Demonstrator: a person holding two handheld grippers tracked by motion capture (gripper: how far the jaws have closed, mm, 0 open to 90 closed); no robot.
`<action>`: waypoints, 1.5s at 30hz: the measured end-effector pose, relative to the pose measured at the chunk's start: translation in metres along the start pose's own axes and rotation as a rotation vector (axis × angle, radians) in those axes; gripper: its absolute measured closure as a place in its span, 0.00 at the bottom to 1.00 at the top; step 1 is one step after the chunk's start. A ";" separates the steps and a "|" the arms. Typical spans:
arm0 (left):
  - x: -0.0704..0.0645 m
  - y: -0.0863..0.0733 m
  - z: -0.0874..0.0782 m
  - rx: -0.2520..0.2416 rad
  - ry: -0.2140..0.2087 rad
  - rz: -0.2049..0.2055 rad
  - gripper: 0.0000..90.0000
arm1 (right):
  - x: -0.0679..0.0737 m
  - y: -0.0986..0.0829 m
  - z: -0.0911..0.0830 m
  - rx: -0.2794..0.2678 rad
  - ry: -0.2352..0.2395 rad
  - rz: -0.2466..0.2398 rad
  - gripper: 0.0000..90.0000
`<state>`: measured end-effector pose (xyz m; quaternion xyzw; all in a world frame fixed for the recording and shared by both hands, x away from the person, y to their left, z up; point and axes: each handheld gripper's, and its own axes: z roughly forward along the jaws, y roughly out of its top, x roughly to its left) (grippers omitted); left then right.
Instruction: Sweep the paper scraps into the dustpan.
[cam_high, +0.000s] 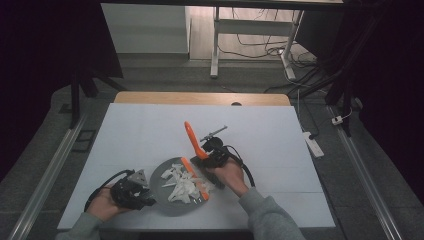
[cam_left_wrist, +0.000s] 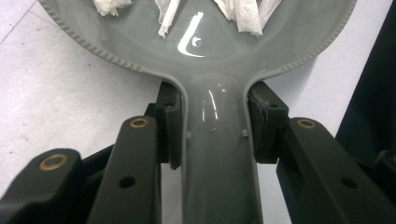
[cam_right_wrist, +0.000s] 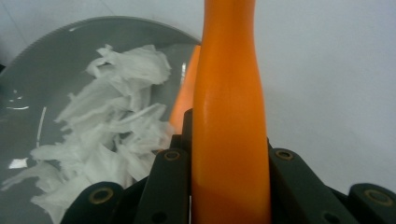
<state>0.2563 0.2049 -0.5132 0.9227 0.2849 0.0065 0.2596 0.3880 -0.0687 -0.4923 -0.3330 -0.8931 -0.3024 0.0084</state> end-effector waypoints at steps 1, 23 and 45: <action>0.000 0.000 0.000 -0.001 0.000 0.000 0.69 | 0.002 0.001 0.001 -0.001 0.005 -0.001 0.85; 0.000 0.001 0.002 -0.002 0.003 -0.009 0.69 | 0.041 0.015 0.015 -0.070 0.217 -0.010 0.85; 0.001 0.002 0.004 -0.003 0.007 -0.023 0.69 | -0.015 0.020 -0.013 -0.097 -0.042 0.002 0.85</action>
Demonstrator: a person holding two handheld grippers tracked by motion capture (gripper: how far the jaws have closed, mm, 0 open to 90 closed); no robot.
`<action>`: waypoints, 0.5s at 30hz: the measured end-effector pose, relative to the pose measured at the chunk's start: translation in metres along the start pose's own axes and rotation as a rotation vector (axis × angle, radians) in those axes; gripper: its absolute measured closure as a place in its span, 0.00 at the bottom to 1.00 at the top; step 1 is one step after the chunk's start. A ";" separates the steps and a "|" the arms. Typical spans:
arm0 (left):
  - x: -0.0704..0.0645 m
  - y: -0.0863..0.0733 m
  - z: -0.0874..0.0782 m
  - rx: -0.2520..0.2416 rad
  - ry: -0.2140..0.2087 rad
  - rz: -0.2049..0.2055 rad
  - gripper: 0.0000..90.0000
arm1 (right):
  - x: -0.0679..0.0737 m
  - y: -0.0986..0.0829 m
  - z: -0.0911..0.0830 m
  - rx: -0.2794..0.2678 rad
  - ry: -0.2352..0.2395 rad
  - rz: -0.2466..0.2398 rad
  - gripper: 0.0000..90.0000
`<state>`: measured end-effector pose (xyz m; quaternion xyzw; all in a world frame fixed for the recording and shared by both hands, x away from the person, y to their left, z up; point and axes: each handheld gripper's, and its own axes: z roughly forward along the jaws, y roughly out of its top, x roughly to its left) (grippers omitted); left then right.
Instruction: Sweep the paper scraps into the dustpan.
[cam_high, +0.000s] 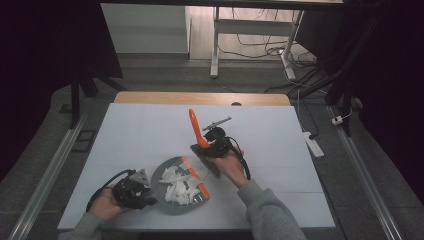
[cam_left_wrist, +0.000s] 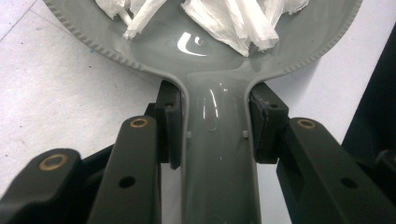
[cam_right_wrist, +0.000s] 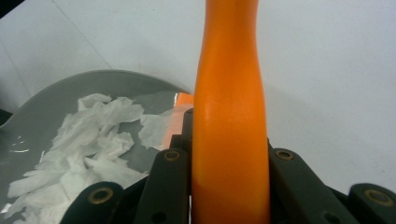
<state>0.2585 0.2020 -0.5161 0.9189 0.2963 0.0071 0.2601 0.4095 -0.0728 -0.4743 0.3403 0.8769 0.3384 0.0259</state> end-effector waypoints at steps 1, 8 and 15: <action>0.000 0.000 0.000 0.000 -0.002 -0.001 0.69 | -0.001 0.001 0.000 0.006 -0.013 -0.006 0.85; 0.000 0.000 0.000 0.004 -0.001 0.002 0.69 | -0.016 0.004 0.013 0.091 -0.101 -0.007 0.85; 0.000 0.000 0.001 0.006 0.002 -0.004 0.69 | 0.015 0.008 0.034 0.134 0.015 -0.045 0.85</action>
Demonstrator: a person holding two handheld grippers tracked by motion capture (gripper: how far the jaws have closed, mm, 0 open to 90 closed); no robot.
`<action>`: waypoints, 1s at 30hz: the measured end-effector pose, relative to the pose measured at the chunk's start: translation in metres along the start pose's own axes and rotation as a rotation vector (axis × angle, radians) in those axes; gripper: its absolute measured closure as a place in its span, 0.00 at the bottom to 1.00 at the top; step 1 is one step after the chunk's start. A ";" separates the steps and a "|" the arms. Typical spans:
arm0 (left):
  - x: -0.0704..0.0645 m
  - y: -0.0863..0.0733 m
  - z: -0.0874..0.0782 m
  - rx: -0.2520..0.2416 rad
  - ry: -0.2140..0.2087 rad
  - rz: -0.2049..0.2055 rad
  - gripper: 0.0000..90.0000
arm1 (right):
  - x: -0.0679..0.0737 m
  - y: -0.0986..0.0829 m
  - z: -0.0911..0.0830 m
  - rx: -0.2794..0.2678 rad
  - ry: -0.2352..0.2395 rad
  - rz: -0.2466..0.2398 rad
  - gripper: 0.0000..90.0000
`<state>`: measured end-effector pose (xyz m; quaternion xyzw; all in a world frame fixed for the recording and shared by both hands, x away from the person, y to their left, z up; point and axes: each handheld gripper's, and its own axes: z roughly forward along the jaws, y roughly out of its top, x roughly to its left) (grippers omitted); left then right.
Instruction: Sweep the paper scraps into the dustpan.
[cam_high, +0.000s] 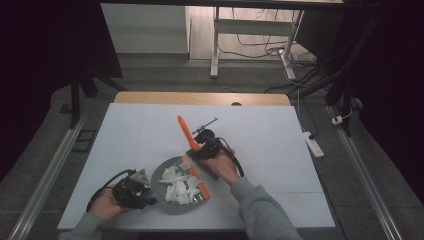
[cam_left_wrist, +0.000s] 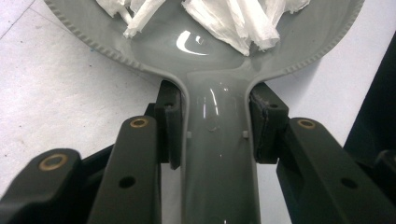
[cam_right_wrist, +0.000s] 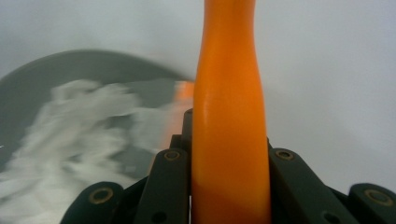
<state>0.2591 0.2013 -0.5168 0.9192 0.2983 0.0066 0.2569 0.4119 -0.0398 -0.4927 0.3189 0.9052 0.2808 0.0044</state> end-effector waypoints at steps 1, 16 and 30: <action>0.000 0.000 0.000 0.000 0.000 0.000 0.69 | 0.016 0.002 0.005 0.017 0.041 -0.029 0.85; 0.000 0.000 0.000 -0.002 0.000 -0.003 0.69 | 0.006 0.004 -0.058 -0.160 0.105 -0.022 0.85; 0.000 0.000 0.001 -0.002 0.004 -0.005 0.69 | -0.028 -0.014 -0.041 -0.019 -0.117 -0.007 0.85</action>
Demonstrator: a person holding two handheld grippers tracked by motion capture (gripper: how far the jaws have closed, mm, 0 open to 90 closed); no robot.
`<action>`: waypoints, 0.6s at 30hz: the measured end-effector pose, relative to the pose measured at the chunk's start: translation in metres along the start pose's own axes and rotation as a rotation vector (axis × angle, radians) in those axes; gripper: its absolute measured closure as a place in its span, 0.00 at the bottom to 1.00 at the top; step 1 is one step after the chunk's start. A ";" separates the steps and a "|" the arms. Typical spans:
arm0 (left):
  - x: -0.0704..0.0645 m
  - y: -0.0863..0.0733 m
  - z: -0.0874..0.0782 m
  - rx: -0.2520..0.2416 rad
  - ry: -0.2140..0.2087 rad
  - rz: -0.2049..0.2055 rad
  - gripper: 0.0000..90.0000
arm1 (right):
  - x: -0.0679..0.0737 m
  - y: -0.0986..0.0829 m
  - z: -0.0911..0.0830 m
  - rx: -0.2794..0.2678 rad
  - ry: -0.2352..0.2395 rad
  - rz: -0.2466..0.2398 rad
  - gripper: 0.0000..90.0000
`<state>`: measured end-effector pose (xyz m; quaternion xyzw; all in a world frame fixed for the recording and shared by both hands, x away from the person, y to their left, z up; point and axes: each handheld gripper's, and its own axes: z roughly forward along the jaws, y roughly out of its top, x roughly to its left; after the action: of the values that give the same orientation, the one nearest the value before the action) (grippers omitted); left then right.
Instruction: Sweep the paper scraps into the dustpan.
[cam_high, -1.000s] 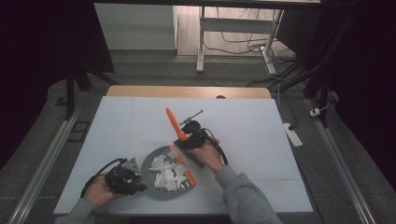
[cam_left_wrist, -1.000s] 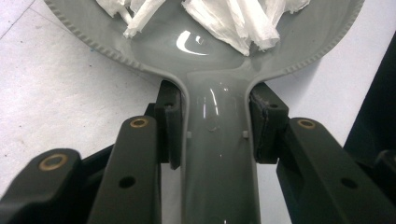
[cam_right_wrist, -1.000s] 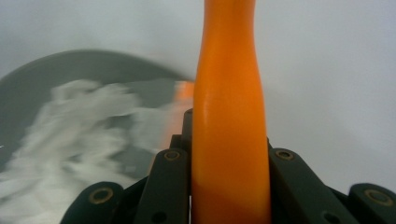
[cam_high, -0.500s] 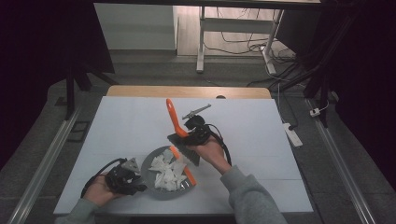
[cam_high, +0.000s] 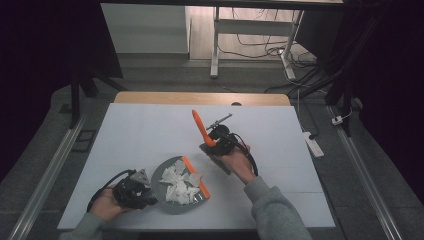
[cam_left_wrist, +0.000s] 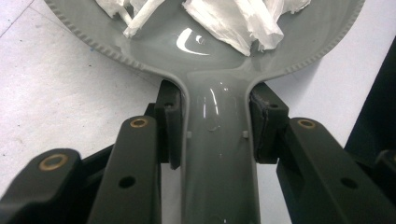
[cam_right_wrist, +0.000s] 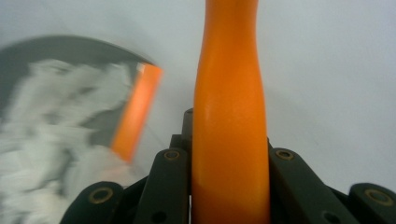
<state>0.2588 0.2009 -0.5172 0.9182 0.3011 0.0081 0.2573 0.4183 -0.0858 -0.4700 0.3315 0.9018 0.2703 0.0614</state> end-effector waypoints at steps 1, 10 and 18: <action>0.000 0.000 0.000 0.000 0.000 0.000 0.69 | -0.004 -0.002 0.004 0.015 -0.022 0.006 0.85; 0.000 0.001 0.001 -0.001 0.002 -0.006 0.69 | 0.002 -0.003 0.022 0.075 0.036 0.028 0.86; 0.000 0.001 0.001 -0.002 0.003 -0.011 0.69 | 0.047 0.006 0.016 -0.008 0.285 -0.037 0.86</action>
<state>0.2594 0.1991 -0.5176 0.9163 0.3063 0.0083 0.2579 0.3898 -0.0453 -0.4772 0.2728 0.9062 0.3171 -0.0607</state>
